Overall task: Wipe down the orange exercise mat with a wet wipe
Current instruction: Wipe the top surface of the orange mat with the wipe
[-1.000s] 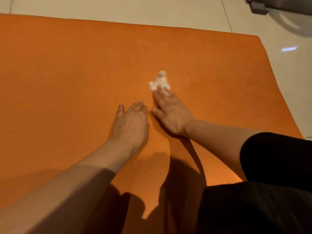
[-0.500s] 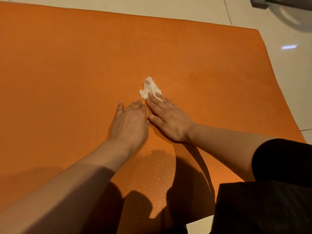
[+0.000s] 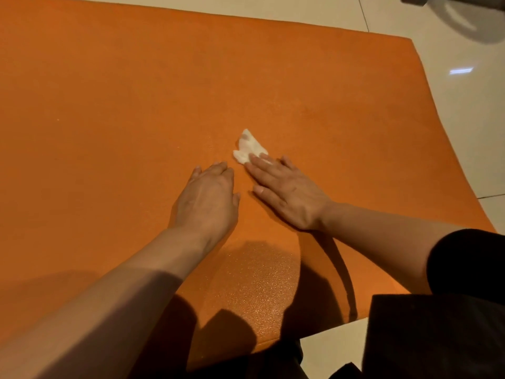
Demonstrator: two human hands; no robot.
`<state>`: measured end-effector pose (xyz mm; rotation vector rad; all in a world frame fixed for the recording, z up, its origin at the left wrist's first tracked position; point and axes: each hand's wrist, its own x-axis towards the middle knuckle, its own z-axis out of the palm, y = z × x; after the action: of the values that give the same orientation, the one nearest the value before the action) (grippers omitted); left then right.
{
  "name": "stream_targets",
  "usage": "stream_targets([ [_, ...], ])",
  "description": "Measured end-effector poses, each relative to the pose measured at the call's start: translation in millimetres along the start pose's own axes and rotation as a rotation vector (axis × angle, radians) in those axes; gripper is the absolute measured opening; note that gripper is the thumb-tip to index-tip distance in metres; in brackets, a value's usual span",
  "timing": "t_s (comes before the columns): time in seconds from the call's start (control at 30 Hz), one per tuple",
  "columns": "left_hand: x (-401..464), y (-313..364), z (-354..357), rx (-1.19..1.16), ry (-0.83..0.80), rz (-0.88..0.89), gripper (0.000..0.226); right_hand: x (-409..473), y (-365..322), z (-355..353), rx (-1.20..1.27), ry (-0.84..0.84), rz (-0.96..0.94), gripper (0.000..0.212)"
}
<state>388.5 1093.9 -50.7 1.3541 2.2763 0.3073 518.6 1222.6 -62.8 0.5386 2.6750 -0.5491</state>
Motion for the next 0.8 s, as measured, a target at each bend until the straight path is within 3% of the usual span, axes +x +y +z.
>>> stream_targets([
  [0.17, -9, 2, 3, -0.004, 0.010, -0.013, 0.049, -14, -3, 4, 0.108, 0.102, 0.286, 0.059],
  [0.33, -21, 7, 3, -0.055, 0.010, -0.006, 0.046, -29, -36, 8, 0.140, 0.007, -0.026, 0.062],
  [0.53, -37, 9, -1, 0.002, -0.031, 0.004, 0.044, -47, -18, 1, 0.131, 0.097, 0.293, 0.052],
  [0.7, -56, 12, 0, -0.038, -0.020, 0.014, 0.048, -71, -63, 12, 0.155, 0.047, 0.022, 0.064],
  [0.8, -67, 12, -2, -0.018, -0.029, 0.030, 0.048, -87, -45, 11, 0.153, 0.076, 0.070, 0.057],
])
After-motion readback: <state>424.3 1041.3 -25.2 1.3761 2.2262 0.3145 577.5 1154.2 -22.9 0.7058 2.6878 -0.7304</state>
